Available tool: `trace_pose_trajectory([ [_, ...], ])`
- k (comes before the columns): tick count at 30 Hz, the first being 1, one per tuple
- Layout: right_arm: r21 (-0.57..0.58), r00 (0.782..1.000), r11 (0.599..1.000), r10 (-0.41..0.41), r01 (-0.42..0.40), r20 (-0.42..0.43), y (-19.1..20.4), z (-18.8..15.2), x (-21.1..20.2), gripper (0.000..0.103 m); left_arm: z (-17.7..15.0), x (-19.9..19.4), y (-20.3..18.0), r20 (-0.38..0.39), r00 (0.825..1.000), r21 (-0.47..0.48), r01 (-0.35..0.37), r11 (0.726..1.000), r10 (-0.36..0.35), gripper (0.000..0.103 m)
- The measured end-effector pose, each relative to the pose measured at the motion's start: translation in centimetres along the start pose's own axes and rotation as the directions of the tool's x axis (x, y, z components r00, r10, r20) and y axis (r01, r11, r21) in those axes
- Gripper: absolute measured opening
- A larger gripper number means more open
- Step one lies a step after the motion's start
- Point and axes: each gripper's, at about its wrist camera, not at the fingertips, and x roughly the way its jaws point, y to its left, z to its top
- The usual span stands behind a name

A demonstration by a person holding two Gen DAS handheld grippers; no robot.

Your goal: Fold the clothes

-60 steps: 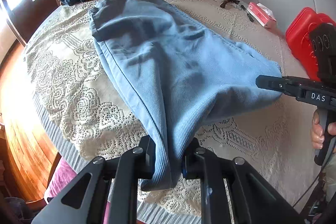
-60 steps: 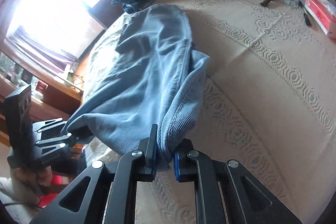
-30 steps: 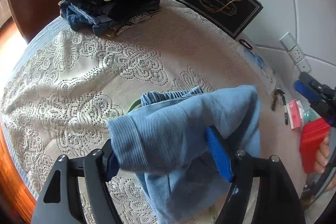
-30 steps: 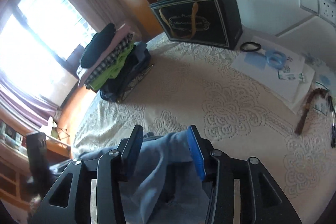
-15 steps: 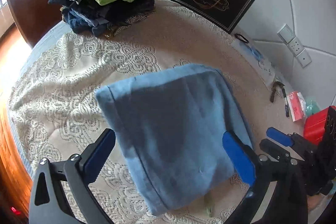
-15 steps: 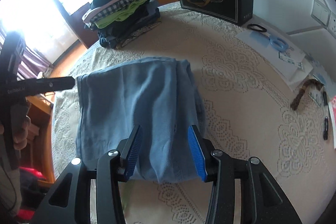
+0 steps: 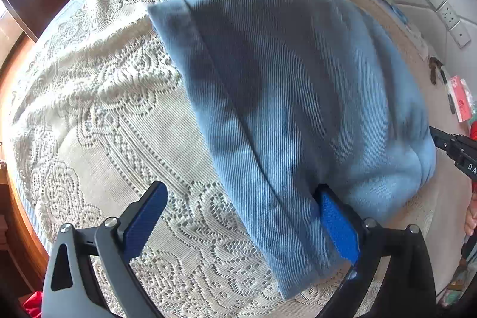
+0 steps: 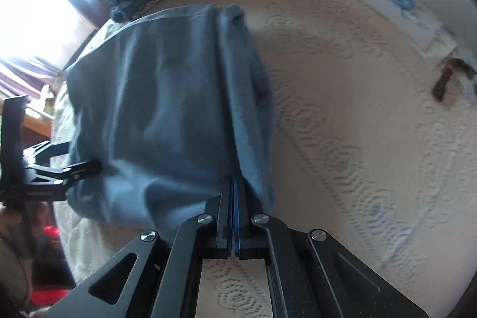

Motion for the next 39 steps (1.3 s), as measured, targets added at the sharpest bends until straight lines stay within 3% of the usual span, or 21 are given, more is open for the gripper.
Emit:
trace_pose_trajectory([
  [4,0.109,0.995,0.991,0.07,-0.079,0.076,-1.2,-0.3,-2.6,0.008,0.3,-3.5,-0.5,0.088,0.995,0.022,0.046,0.999,-0.048,0.101],
  [7,0.146,0.992,0.985,0.082,-0.096,0.098,-0.8,-1.8,-3.6,0.021,0.6,-5.4,-0.7,0.127,0.992,0.053,0.022,0.998,-0.029,0.101],
  [9,0.179,0.989,0.977,0.098,-0.116,0.109,-0.8,-2.7,-4.0,0.037,0.9,-6.0,-0.7,0.137,0.991,0.073,-0.019,0.997,0.009,0.102],
  [11,0.221,0.99,0.969,0.088,-0.111,0.11,-0.6,-3.6,-3.8,0.039,1.9,-5.8,-0.7,0.137,0.99,0.097,-0.055,0.994,0.042,0.103],
  [17,0.401,0.993,0.912,0.052,-0.089,0.104,-0.4,-5.3,-2.6,0.039,7.4,-4.2,-1.2,0.133,0.99,0.258,0.0,0.966,-0.035,0.103],
  [20,0.5,0.993,0.865,-0.03,-0.03,0.111,0.3,-5.9,-1.9,0.039,9.6,-2.8,-1.8,0.106,0.992,0.359,0.03,0.933,-0.073,0.103],
  [25,0.643,0.991,0.766,-0.1,0.018,0.091,1.9,-6.6,-1.9,0.04,10.9,0.4,-2.2,-0.02,0.989,0.485,0.135,0.864,-0.143,0.103],
  [27,0.661,0.988,0.747,-0.14,0.065,0.062,2.6,-6.6,-2.0,0.059,10.6,2.2,-2.2,-0.065,0.988,0.519,0.152,0.841,-0.139,0.103],
  [28,0.67,0.986,0.738,-0.157,0.086,0.047,2.8,-6.5,-2.0,0.061,10.4,3.1,-2.2,-0.086,0.987,0.53,0.161,0.833,-0.136,0.103],
  [30,0.688,0.982,0.715,-0.188,0.125,0.017,3.3,-6.5,-1.9,0.061,10.1,4.6,-1.9,-0.12,0.981,0.532,0.193,0.824,-0.152,0.103],
  [35,0.736,0.976,0.668,-0.214,0.11,0.049,3.1,-6.0,-1.5,0.061,9.5,4.8,-1.3,-0.097,0.975,0.545,0.222,0.809,-0.202,0.103],
  [38,0.755,0.974,0.649,-0.217,0.094,0.065,2.5,-5.5,-0.3,0.07,9.5,4.9,-1.5,-0.103,0.974,0.566,0.226,0.793,-0.204,0.102],
  [39,0.764,0.975,0.638,-0.213,0.091,0.062,2.2,-5.3,0.3,0.07,9.7,4.7,-1.6,-0.119,0.971,0.567,0.238,0.789,-0.207,0.098],
])
